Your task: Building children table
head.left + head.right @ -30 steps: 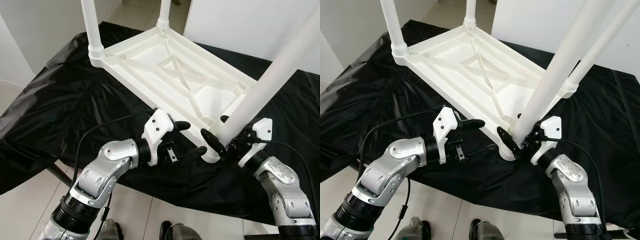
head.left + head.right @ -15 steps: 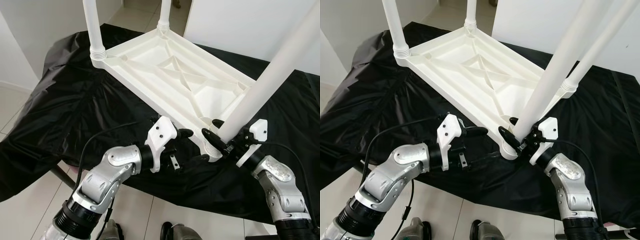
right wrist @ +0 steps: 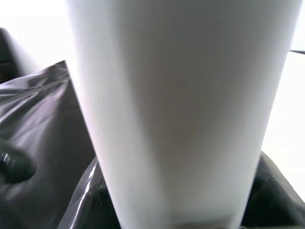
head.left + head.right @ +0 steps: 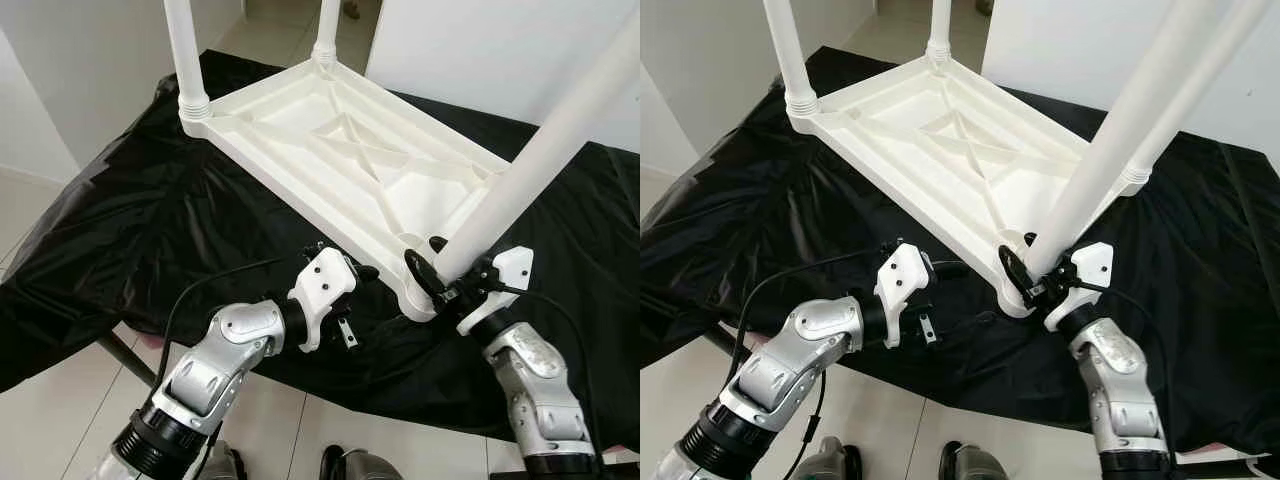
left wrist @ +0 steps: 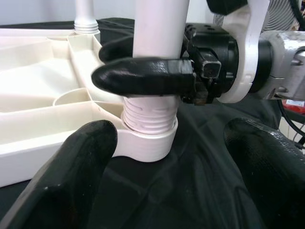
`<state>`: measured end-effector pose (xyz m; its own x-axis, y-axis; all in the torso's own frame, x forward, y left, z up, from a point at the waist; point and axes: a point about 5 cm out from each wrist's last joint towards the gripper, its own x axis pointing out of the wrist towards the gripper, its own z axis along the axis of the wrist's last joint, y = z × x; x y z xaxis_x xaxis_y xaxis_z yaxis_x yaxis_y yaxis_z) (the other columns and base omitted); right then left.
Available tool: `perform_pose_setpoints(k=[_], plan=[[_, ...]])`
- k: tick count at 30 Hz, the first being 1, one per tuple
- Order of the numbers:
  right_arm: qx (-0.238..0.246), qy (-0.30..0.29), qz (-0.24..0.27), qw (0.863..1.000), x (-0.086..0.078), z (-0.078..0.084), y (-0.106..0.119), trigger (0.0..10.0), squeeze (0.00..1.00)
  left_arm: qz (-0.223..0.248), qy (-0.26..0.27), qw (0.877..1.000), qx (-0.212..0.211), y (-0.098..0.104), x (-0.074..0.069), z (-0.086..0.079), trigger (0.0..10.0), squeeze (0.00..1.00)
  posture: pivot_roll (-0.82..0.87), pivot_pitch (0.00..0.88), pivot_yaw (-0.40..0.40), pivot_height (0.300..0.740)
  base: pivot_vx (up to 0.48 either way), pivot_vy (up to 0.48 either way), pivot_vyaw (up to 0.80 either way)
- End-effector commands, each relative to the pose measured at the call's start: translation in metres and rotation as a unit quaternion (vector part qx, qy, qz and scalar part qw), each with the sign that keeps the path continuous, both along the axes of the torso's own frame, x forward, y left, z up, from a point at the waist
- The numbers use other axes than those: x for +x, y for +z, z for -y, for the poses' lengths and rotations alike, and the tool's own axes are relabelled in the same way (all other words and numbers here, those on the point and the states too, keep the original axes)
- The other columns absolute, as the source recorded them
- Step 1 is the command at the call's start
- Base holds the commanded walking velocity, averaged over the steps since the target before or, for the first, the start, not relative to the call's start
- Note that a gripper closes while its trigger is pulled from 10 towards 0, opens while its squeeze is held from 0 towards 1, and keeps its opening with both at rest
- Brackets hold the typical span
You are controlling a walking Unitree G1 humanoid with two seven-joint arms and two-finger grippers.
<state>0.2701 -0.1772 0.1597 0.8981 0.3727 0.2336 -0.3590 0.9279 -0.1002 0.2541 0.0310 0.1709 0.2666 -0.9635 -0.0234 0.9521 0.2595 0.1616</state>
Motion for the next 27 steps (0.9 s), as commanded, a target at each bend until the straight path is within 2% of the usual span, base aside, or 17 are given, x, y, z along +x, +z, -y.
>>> perform_pose_setpoints(k=[1, 5, 8, 13, 16, 17, 18, 19, 27], plan=[[-0.006, -0.032, -0.025, 0.999, 0.000, -0.004, -0.010, 10.0, 0.00, 0.002, 0.024, 1.000, 0.005, -0.004, 0.003, 0.000, 10.0, 0.00, 0.03, 0.151, -0.075, 0.740, 0.000, 0.000, 0.00], [0.005, -0.079, -0.031, 0.996, 0.000, -0.008, -0.011, 10.0, 0.00, 0.008, 0.025, 1.000, 0.002, -0.003, 0.005, 0.001, 10.0, 0.00, 0.03, 0.152, -0.072, 0.740, 0.000, 0.000, 0.00], [0.038, -0.149, -0.040, 0.987, -0.003, -0.020, -0.015, 10.0, 0.00, 0.012, 0.032, 0.999, 0.001, -0.003, 0.008, 0.001, 10.0, 0.00, 0.02, 0.152, -0.072, 0.740, 0.000, 0.000, 0.00], [0.050, -0.188, -0.050, 0.980, -0.004, -0.024, -0.018, 10.0, 0.00, 0.008, 0.035, 0.999, -0.002, -0.003, 0.008, 0.001, 10.0, 0.00, 0.02, 0.149, -0.075, 0.740, 0.000, 0.000, 0.00], [0.063, -0.207, -0.054, 0.975, -0.006, -0.032, -0.019, 10.0, 0.00, 0.003, 0.040, 0.999, -0.005, -0.003, 0.009, 0.000, 10.0, 0.00, 0.03, 0.145, -0.077, 0.740, 0.000, 0.000, 0.00], [0.063, -0.212, -0.053, 0.974, -0.006, -0.031, -0.018, 10.0, 0.08, 0.004, 0.041, 0.999, -0.005, -0.003, 0.009, -0.001, 10.0, 0.00, 0.03, 0.143, -0.078, 0.740, 0.000, 0.000, 0.00], [0.063, -0.212, -0.053, 0.974, -0.006, -0.031, -0.018, 10.0, 0.08, 0.004, 0.041, 0.999, -0.005, -0.003, 0.009, -0.001, 10.0, 0.00, 0.03, 0.143, -0.078, 0.740, 0.000, 0.000, 0.00], [0.065, -0.210, -0.051, 0.974, -0.006, -0.029, -0.018, 10.0, 1.00, 0.005, 0.041, 0.999, -0.004, -0.003, 0.010, -0.002, 10.0, 0.00, 0.03, 0.140, -0.080, 0.740, 0.000, 0.000, 0.00], [0.060, -0.205, -0.043, 0.976, -0.006, -0.023, -0.014, 10.0, 1.00, 0.013, 0.038, 0.999, -0.007, -0.003, 0.009, -0.003, 10.0, 0.00, 0.04, 0.131, -0.084, 0.740, 0.000, 0.000, 0.00]])
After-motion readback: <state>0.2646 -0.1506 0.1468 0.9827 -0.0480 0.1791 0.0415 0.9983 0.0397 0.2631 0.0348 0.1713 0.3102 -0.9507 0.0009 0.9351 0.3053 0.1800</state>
